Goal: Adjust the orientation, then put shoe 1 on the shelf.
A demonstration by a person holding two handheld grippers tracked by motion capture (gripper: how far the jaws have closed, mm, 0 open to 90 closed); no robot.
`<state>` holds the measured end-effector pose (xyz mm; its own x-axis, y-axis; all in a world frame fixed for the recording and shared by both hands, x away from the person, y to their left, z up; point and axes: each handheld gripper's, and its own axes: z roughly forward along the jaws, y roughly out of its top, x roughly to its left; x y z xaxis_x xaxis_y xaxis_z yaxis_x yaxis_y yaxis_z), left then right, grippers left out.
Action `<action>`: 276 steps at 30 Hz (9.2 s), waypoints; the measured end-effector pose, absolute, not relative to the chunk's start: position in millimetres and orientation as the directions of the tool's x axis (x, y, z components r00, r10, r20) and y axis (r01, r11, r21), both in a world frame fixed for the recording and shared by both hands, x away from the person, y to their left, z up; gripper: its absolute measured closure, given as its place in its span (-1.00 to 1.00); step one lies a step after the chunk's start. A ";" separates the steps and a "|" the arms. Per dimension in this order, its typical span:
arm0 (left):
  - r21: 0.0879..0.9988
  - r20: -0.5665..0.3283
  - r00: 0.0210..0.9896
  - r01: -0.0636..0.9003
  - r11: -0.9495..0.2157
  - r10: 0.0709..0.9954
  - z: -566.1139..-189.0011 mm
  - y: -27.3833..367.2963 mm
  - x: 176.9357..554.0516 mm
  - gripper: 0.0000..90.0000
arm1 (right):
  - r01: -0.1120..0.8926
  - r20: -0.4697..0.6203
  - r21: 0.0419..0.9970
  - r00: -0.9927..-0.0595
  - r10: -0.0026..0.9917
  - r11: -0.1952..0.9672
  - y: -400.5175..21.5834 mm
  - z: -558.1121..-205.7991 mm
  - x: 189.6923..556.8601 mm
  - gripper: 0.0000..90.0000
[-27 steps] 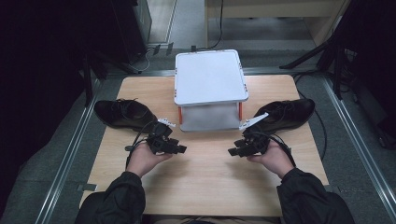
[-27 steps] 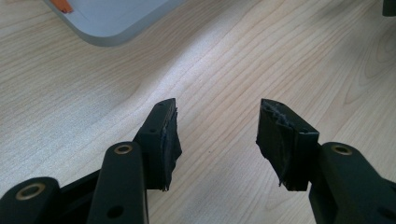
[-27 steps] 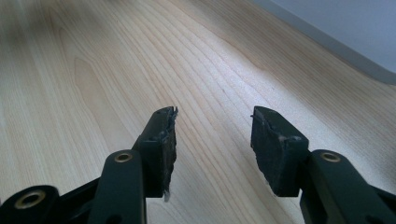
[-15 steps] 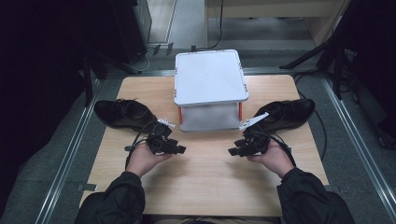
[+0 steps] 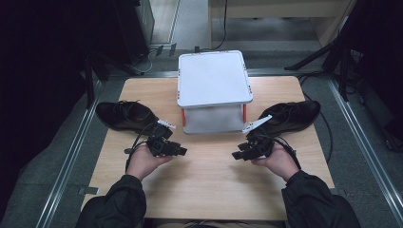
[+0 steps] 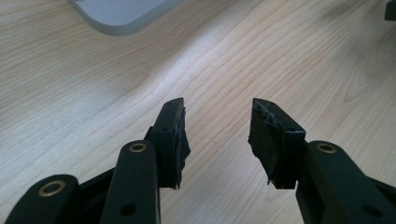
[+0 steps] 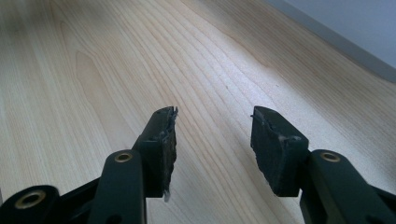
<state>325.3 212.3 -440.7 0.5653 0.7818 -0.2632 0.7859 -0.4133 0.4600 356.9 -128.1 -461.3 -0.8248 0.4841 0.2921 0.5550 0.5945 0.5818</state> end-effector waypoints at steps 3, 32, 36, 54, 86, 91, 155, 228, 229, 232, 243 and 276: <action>0.464 -0.259 0.558 0.788 -0.405 0.788 -434.7 215.6 322.7 0.23 | 0.553 0.291 0.581 -0.827 0.482 0.597 -127.2 -461.4 357.0 0.13; 0.388 -0.133 0.460 0.839 -0.381 0.878 -339.6 285.5 381.7 0.36 | 0.529 0.289 0.554 -0.846 0.447 0.643 -122.0 -464.1 349.8 0.11; 0.356 -0.104 0.439 0.854 -0.379 0.892 -342.8 295.4 401.5 0.37 | 0.528 0.288 0.549 -0.847 0.446 0.648 -121.8 -464.9 349.6 0.11; 0.257 -0.110 0.396 0.897 -0.359 0.912 -374.3 299.2 435.9 0.51 | 0.530 0.298 0.554 -0.846 0.441 0.642 -124.4 -464.7 350.0 0.11; 0.212 -0.150 0.519 0.848 -0.485 0.841 -358.8 343.3 361.9 0.77 | 0.518 0.288 0.538 -0.854 0.433 0.665 -119.1 -466.9 348.5 0.11; 0.196 -0.164 0.529 0.844 -0.498 0.832 -367.0 355.5 344.2 0.73 | 0.517 0.286 0.535 -0.855 0.432 0.668 -119.1 -467.3 348.4 0.11; 0.193 -0.120 0.246 0.956 -0.221 0.962 -388.0 331.0 372.0 0.90 | 0.500 0.270 0.523 -0.865 0.422 0.690 -116.2 -468.7 347.7 0.12; -0.004 -0.182 -0.219 0.975 0.222 0.959 -387.7 402.5 404.6 0.91 | 0.476 0.267 0.522 -0.879 0.395 0.708 -109.2 -468.2 350.0 0.12; -0.005 -0.185 -0.220 0.975 0.223 0.958 -384.8 403.2 405.6 0.91 | 0.476 0.267 0.522 -0.879 0.395 0.708 -109.2 -468.2 350.0 0.12; 0.001 -0.194 -0.228 0.973 0.232 0.954 -370.6 405.4 409.2 0.91 | 0.478 0.268 0.524 -0.878 0.396 0.705 -109.9 -467.8 350.1 0.12; 0.093 -0.198 -0.220 0.966 0.241 0.955 -301.6 399.4 423.7 0.91 | 0.478 0.269 0.525 -0.878 0.395 0.704 -109.6 -467.5 350.1 0.12; 0.192 -0.190 -0.036 0.979 0.073 0.981 -187.1 215.1 516.2 0.91 | 0.477 0.274 0.539 -0.879 0.391 0.694 -116.7 -465.1 347.6 0.13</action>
